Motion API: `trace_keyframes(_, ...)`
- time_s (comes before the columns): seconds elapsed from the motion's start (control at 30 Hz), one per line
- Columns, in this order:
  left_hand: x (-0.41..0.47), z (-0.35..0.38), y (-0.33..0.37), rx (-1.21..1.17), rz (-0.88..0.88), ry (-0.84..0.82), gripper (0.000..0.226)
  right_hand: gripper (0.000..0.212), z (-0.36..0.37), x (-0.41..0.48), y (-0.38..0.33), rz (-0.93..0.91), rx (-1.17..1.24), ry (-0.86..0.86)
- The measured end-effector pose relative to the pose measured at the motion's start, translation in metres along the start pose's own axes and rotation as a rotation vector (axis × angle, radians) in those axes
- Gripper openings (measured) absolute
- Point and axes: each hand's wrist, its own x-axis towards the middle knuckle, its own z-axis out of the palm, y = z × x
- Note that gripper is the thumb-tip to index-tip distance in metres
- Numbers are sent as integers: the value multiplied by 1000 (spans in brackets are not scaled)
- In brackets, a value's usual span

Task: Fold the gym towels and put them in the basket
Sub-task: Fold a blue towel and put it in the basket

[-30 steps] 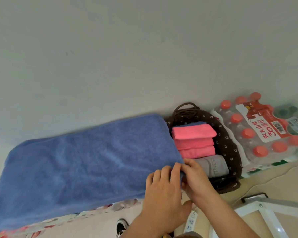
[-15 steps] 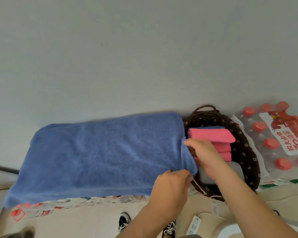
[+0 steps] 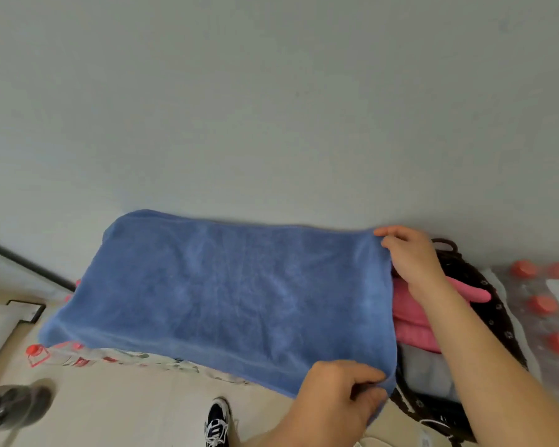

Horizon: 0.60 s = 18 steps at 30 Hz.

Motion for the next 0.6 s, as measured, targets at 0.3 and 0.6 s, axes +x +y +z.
trace_keyframes(0.3,-19,-96,-24,-570,-222,13,23,33,55,2,-85,-461,-680,-251)
trace_keyframes(0.6,-53,-207,-84,-651,-343,454,10,18,190,-8,-167,-701,-906,-291)
